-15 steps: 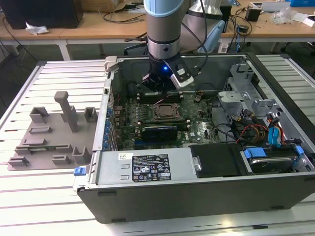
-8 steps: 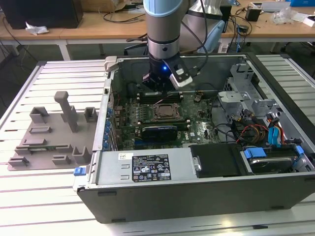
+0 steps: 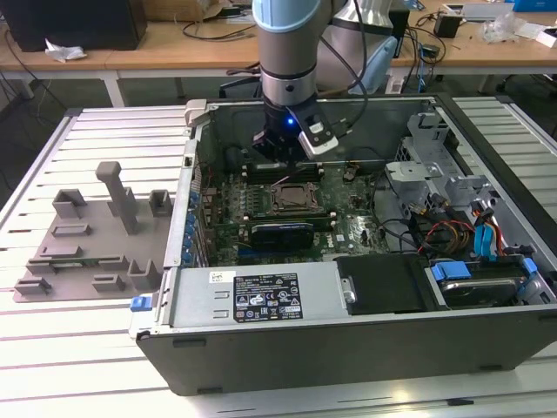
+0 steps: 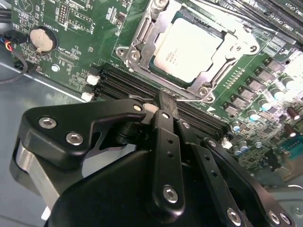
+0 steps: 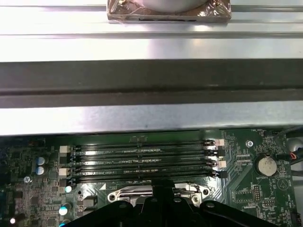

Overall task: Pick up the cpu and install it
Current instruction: 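Install the first cpu locking lever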

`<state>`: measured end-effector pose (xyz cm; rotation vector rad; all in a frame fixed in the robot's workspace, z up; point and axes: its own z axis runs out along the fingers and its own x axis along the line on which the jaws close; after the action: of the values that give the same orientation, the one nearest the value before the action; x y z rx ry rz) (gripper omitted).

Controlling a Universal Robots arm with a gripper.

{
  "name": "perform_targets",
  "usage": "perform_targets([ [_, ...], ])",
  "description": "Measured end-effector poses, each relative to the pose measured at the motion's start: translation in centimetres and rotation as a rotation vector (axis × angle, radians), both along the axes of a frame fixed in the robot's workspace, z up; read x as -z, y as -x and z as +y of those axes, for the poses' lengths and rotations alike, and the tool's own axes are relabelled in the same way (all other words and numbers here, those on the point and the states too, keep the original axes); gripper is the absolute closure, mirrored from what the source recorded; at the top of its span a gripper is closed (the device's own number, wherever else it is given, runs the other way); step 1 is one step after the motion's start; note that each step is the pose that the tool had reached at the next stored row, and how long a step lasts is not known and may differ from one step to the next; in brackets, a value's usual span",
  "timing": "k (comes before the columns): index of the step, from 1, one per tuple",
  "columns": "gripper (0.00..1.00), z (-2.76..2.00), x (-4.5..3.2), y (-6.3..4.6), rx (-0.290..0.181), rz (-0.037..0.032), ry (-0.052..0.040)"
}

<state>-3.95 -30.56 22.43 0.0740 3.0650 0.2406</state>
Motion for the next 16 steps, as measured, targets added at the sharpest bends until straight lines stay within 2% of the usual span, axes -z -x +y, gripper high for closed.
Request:
perform_targets([
  [5, 0.89, 0.10, 0.35, 0.06, 0.010, -0.0236, 0.0010],
  [13, 0.89, 0.72, 0.70, 0.86, 0.023, -0.0400, 0.0009],
  [16, 0.89, 0.74, 0.89, 0.97, 0.031, -0.0504, 0.0016],
])
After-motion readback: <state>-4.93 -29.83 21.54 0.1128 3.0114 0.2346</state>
